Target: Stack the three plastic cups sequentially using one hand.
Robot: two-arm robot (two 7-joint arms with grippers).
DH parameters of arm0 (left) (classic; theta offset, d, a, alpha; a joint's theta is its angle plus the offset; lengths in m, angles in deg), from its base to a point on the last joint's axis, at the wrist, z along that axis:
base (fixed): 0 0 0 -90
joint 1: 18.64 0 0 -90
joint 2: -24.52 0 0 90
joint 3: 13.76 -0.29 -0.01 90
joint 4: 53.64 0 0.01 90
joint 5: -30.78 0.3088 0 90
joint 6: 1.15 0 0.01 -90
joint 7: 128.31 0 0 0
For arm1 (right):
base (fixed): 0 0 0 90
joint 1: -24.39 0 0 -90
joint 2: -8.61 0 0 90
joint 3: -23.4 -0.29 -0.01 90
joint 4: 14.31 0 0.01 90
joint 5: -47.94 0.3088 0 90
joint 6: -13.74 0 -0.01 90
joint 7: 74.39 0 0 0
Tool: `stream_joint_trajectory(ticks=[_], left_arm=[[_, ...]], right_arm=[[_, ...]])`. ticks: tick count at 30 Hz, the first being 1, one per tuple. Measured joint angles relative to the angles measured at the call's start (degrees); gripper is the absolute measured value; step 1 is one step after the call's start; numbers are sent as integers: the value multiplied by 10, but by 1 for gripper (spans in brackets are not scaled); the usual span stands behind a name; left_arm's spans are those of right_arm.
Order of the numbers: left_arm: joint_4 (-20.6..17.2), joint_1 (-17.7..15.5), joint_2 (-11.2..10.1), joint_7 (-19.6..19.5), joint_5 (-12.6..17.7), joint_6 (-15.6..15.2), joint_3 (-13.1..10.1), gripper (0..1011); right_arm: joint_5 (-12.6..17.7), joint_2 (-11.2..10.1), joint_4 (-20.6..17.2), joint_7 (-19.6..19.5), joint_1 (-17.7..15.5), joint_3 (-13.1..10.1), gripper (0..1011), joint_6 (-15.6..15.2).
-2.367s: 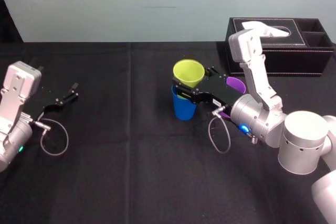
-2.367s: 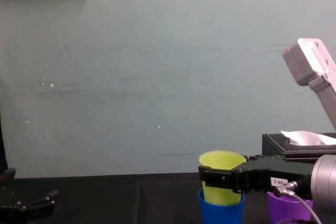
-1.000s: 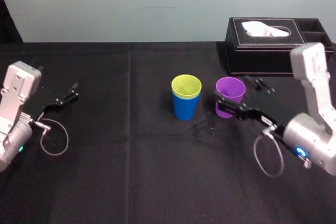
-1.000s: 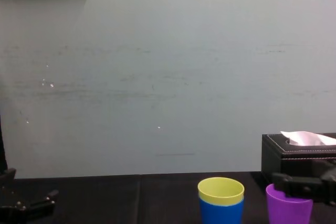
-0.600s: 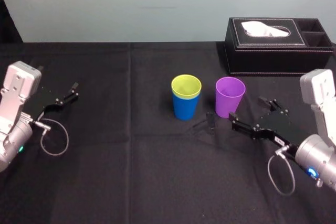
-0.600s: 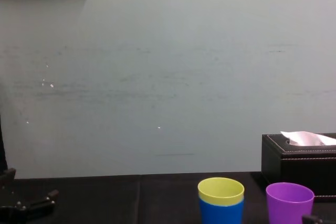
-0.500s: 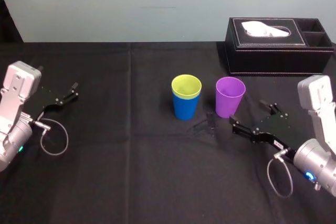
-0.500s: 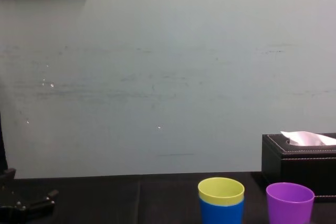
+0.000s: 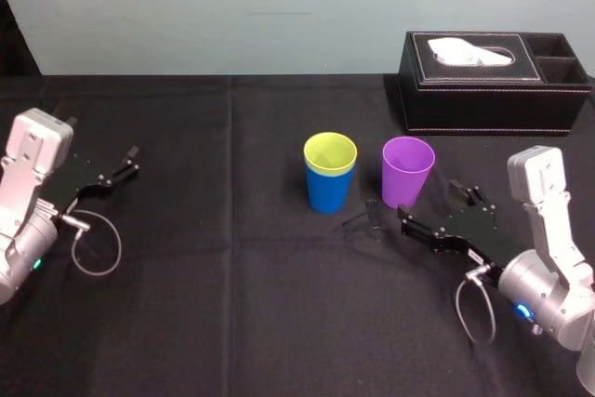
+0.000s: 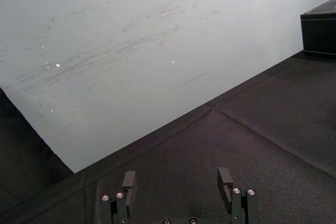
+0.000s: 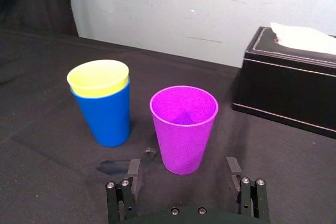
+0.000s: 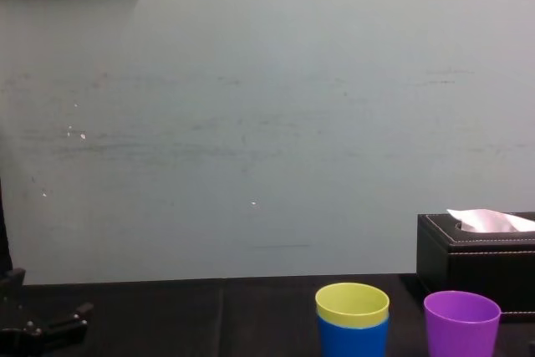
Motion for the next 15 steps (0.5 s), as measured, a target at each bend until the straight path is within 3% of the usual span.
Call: stream_joint_trajectory(ticks=[15], left_arm=[[0, 0, 0, 0, 0, 0, 0, 1011]], right_arm=[[-7, 28, 72, 22, 44, 11, 1003, 40]])
